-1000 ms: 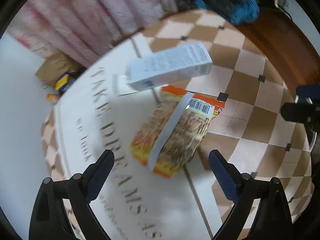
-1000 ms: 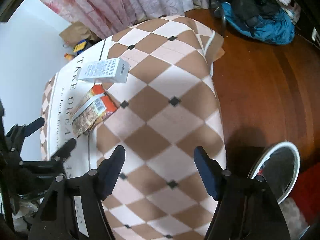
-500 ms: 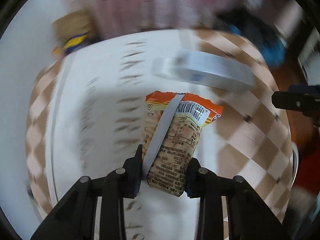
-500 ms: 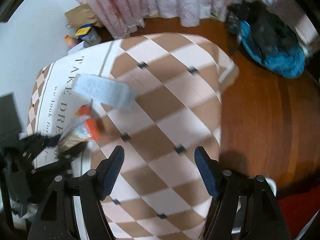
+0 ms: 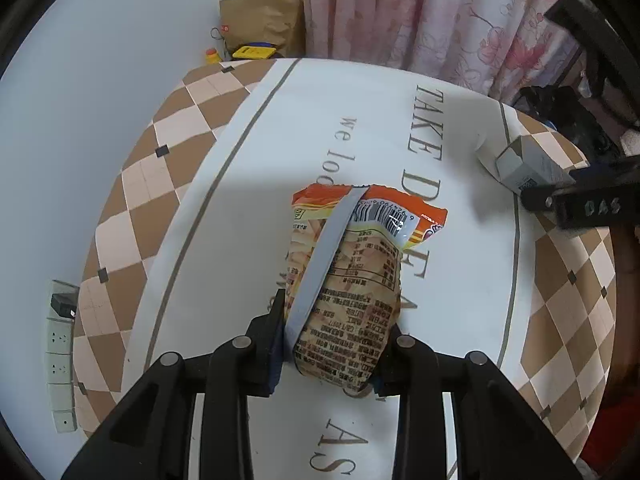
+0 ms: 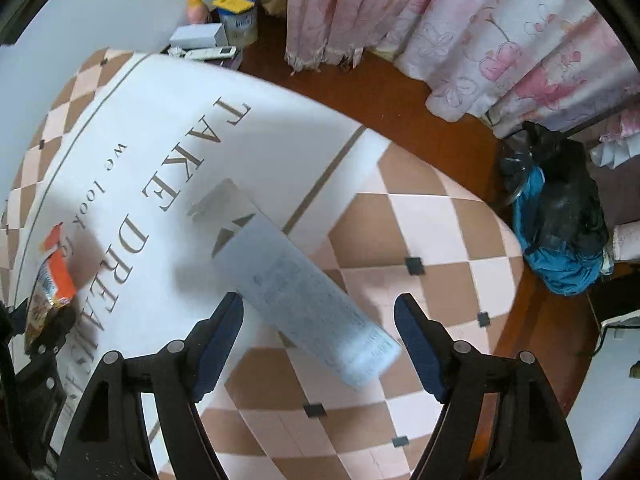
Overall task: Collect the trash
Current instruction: 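Grasp the orange snack bag with the left gripper while the right gripper grasps the white box, then carry the snack bag and white box over the bin and release both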
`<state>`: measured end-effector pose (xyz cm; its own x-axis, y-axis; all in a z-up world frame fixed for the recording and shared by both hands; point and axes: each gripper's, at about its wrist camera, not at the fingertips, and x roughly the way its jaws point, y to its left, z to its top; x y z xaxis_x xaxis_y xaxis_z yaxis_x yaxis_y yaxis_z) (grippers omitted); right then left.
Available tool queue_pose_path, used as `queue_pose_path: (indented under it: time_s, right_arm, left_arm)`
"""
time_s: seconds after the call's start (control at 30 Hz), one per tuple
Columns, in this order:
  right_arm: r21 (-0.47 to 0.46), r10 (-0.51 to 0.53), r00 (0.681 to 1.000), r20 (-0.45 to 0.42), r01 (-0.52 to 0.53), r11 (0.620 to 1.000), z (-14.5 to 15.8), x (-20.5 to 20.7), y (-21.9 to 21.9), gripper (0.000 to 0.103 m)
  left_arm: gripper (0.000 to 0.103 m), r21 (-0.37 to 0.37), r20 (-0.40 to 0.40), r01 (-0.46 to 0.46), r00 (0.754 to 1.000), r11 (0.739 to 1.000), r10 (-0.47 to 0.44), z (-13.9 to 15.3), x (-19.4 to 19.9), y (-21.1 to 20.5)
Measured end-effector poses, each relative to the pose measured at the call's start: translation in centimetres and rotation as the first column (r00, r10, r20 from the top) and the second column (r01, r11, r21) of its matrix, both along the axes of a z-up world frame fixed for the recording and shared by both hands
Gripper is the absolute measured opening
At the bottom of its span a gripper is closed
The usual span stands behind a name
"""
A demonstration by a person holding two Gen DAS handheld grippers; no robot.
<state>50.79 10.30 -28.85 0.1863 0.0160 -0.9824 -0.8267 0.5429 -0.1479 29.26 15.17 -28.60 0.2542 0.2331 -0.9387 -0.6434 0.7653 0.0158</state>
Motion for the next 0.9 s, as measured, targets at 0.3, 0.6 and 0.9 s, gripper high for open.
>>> queue_pose_path:
  time_s: [0.3,0.6,0.9]
  right_arm:
    - [0.001,-0.017,0.999,-0.027,0.017,1.000,-0.7,-0.8,-0.5,0.045]
    - [0.145,-0.128,0.985,-0.112,0.143,0.979,1.7,-4.6,-5.6,0.039]
    - [0.362,-0.266,0.953,-0.145,0.301,0.882,7.2,-8.9,-13.9,0.038]
  left_arm:
    - [0.027,0.016,0.017,-0.002,1.000,1.000,0.002,0.2,0.1,-0.3]
    - [0.027,0.072,0.063,0.041,0.997,0.997,-0.046,3.7,-0.8,-2.6]
    - [0.026,0.133,0.163,0.115,0.977,0.984,-0.136,10.9,-2.6,-8.5]
